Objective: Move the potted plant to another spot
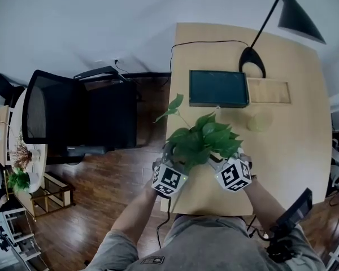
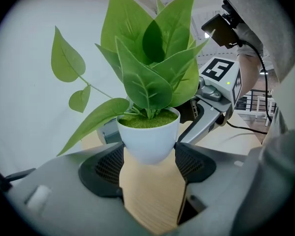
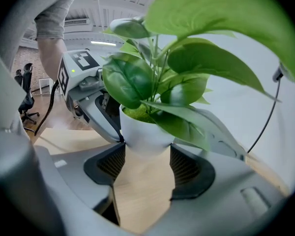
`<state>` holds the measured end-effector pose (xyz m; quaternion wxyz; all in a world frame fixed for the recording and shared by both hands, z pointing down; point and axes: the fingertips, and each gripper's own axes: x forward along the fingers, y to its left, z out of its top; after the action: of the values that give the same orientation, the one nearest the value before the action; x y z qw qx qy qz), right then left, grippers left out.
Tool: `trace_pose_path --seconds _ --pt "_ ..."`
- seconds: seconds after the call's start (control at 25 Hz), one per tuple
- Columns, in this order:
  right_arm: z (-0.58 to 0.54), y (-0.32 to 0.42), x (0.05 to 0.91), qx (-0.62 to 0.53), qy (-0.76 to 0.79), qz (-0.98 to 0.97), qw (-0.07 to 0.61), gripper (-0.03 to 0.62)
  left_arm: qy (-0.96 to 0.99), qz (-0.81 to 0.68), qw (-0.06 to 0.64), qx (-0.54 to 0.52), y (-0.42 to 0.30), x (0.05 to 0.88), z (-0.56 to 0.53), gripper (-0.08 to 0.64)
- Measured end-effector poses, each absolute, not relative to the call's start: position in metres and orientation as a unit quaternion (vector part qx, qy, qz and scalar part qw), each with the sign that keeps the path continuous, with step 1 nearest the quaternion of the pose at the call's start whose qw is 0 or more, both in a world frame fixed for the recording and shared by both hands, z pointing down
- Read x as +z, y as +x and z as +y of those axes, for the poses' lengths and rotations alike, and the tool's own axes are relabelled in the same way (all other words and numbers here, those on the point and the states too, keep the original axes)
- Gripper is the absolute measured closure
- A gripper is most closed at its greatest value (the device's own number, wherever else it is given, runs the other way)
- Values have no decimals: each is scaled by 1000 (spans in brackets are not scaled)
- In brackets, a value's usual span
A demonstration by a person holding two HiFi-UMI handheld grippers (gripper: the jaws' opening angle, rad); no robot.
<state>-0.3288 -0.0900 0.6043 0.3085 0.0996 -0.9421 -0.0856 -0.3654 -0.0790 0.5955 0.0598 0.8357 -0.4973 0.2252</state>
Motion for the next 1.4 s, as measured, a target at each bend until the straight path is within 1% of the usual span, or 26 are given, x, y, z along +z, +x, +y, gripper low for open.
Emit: trace_pose_path --seconds 0.24,0.48,1.04,1.4 --pt "-88 -302 573 -103 106 -943 297 299 834 -503 44 223 -339 564 -76 239" --pt "-83 -257 546 -110 112 -944 290 299 839 -498 37 215 -293 538 -72 239" --pt "-79 -127 513 -134 148 -938 283 301 858 -477 7 191 -161 504 -70 239" --pt "-77 -89 498 -131 192 -930 285 301 877 -441 -2 191 -122 491 -71 239"
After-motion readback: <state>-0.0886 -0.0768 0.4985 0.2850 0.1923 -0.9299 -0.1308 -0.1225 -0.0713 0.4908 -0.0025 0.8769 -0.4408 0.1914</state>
